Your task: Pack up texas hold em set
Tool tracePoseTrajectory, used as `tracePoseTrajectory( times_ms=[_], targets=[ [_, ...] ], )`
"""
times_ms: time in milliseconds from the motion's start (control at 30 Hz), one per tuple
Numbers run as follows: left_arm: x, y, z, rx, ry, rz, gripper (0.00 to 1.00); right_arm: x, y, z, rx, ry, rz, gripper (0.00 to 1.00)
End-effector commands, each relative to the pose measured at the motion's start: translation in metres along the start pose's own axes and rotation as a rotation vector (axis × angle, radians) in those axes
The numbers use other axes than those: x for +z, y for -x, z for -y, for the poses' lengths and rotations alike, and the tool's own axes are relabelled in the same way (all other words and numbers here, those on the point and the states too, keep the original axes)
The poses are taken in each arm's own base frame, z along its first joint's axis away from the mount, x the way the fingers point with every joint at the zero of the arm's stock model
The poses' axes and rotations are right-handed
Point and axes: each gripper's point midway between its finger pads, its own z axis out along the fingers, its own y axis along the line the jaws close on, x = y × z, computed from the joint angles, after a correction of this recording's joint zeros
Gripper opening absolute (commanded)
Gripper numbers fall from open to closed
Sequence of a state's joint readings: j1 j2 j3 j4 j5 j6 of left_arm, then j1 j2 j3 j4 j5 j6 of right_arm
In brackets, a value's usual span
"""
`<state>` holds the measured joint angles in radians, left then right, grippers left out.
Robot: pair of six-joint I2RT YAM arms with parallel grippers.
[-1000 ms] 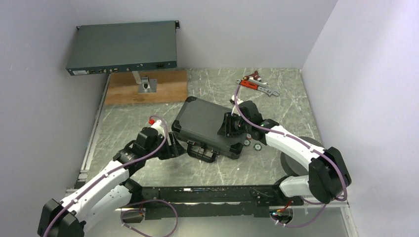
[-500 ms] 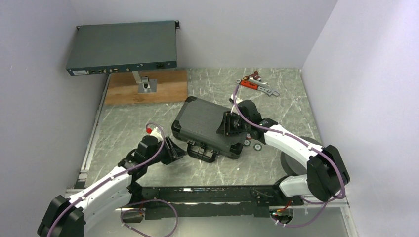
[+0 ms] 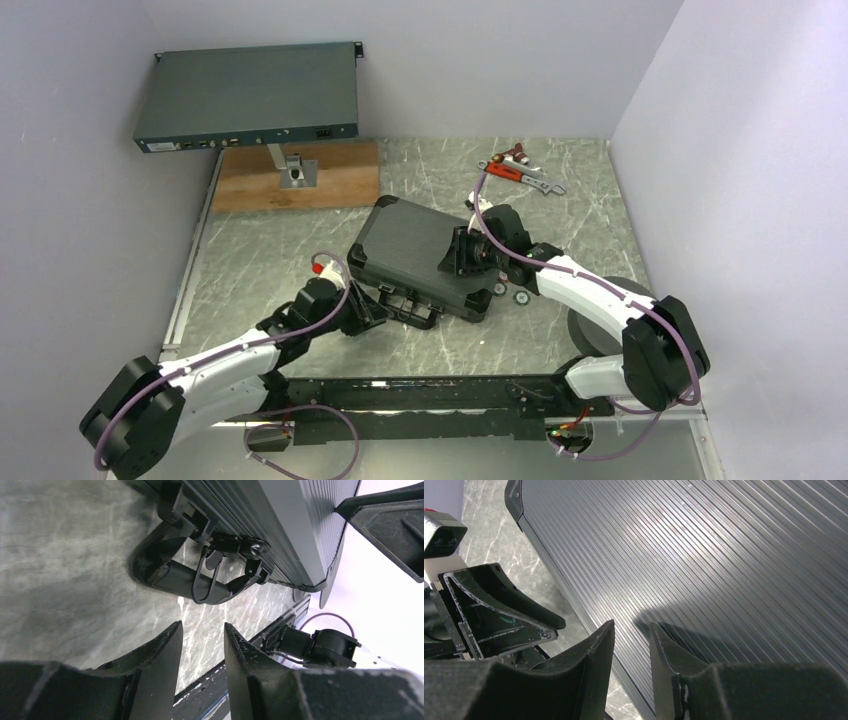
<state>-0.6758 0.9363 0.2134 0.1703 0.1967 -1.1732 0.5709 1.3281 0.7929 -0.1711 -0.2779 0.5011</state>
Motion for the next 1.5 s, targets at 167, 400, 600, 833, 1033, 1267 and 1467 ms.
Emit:
tracePoseTrajectory(
  times_ms=[167, 400, 600, 833, 1033, 1267, 1467],
  targets=[
    [0.011, 0.004, 0.019, -0.035, -0.061, 0.069, 0.38, -0.006, -0.083, 0.063, 0.047, -0.233, -0.267, 0.36],
    [0.016, 0.004, 0.012, -0.049, -0.031, 0.081, 0.35, -0.006, -0.084, 0.063, 0.044, -0.231, -0.268, 0.35],
    [0.02, 0.004, 0.003, -0.059, -0.005, 0.087, 0.37, -0.006, -0.083, 0.063, 0.043, -0.231, -0.267, 0.35],
    [0.027, -0.003, 0.01, -0.039, -0.036, 0.052, 0.38, -0.005, -0.085, 0.064, 0.044, -0.231, -0.27, 0.35],
    [0.03, -0.006, 0.014, -0.031, -0.045, 0.047, 0.38, -0.005, -0.085, 0.063, 0.043, -0.23, -0.27, 0.35],
    [0.035, -0.006, 0.017, -0.026, -0.046, 0.042, 0.37, -0.005, -0.086, 0.063, 0.044, -0.229, -0.271, 0.35],
    [0.039, -0.004, 0.02, -0.024, -0.054, 0.048, 0.35, -0.005, -0.087, 0.064, 0.046, -0.231, -0.274, 0.35]
  ],
)
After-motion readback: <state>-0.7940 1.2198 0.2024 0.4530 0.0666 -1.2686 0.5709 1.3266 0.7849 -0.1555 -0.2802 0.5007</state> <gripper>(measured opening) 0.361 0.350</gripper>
